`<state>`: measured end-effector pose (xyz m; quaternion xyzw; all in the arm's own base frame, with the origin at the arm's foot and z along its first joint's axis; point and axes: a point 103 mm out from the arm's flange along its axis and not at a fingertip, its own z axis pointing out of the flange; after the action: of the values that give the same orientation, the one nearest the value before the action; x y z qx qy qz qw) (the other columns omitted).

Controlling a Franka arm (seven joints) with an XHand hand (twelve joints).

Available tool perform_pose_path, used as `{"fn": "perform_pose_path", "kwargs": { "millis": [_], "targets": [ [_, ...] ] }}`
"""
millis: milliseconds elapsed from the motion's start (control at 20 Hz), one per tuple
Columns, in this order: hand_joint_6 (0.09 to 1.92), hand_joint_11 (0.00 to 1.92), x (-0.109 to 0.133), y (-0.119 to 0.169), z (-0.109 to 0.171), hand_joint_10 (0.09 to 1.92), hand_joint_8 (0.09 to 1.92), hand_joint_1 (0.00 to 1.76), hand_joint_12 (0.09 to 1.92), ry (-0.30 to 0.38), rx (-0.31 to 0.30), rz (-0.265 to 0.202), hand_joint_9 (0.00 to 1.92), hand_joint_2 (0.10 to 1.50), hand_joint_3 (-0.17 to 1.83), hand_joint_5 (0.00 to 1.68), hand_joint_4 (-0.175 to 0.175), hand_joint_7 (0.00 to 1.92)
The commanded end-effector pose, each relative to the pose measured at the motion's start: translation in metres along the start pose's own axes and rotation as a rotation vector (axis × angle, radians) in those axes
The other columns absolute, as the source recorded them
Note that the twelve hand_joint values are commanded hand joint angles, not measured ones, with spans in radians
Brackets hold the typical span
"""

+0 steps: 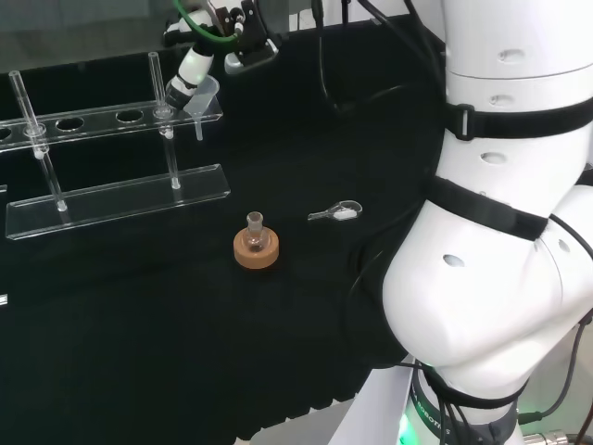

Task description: Pick up the funnel from the transparent funnel stand.

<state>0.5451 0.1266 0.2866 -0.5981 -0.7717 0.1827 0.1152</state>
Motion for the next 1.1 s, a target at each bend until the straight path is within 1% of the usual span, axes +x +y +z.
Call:
{"fn": "perform_pose_path", "kwargs": {
  "millis": [50,100,150,200,300,350,550,700,750,850,950,1050,1100],
  "targets": [
    [0.09,0.00,0.002,0.006,0.008,0.09,0.09,0.64,0.09,-0.024,0.052,0.008,0.00,0.58,0.01,0.00,0.006,0.00],
    [0.09,0.00,0.000,0.006,0.010,0.09,0.09,0.64,0.09,-0.022,0.057,0.010,0.00,0.58,0.01,0.00,0.001,0.00],
    [0.09,0.00,-0.008,0.005,0.014,0.09,0.09,0.64,0.09,0.031,0.015,-0.115,0.00,0.58,0.02,0.00,-0.004,0.00],
    [0.09,0.00,-0.010,0.005,0.016,0.09,0.09,0.65,0.09,0.050,0.011,-0.115,0.00,0.59,0.02,0.00,-0.008,0.00],
    [0.09,0.00,-0.012,0.005,0.018,0.09,0.09,0.65,0.09,0.049,0.024,-0.091,0.00,0.59,0.02,0.00,-0.016,0.00],
    [0.09,0.01,-0.013,0.005,0.019,0.09,0.09,0.65,0.09,0.033,0.037,-0.075,0.00,0.59,0.02,0.00,-0.020,0.00],
    [0.09,0.04,-0.005,0.013,0.018,0.09,0.09,0.65,0.09,-0.014,0.062,-0.046,0.00,0.59,0.02,0.00,-0.029,0.00],
    [0.09,0.05,0.000,0.018,0.014,0.09,0.09,0.65,0.09,-0.035,0.072,-0.041,0.00,0.60,0.02,0.00,-0.029,0.01],
    [0.09,0.03,0.000,0.020,0.012,0.09,0.09,0.65,0.12,-0.039,0.074,-0.040,0.00,0.60,0.02,0.00,-0.029,0.02],
    [0.09,0.01,-0.002,0.025,0.010,0.09,0.09,0.65,0.29,-0.042,0.079,-0.028,0.01,0.60,0.01,0.00,-0.028,0.02],
    [0.09,0.00,-0.005,0.027,0.009,0.09,0.09,0.66,0.38,-0.040,0.084,-0.023,0.02,0.60,0.01,0.00,-0.028,0.03],
    [0.09,0.00,-0.009,0.028,0.008,0.09,0.09,0.66,0.48,-0.039,0.089,-0.019,0.10,0.61,0.01,0.00,-0.026,0.07],
    [0.09,0.00,-0.010,0.029,0.008,0.13,0.09,0.66,0.53,-0.038,0.092,-0.018,0.12,0.61,0.01,0.00,-0.025,0.08]
  ]
}}
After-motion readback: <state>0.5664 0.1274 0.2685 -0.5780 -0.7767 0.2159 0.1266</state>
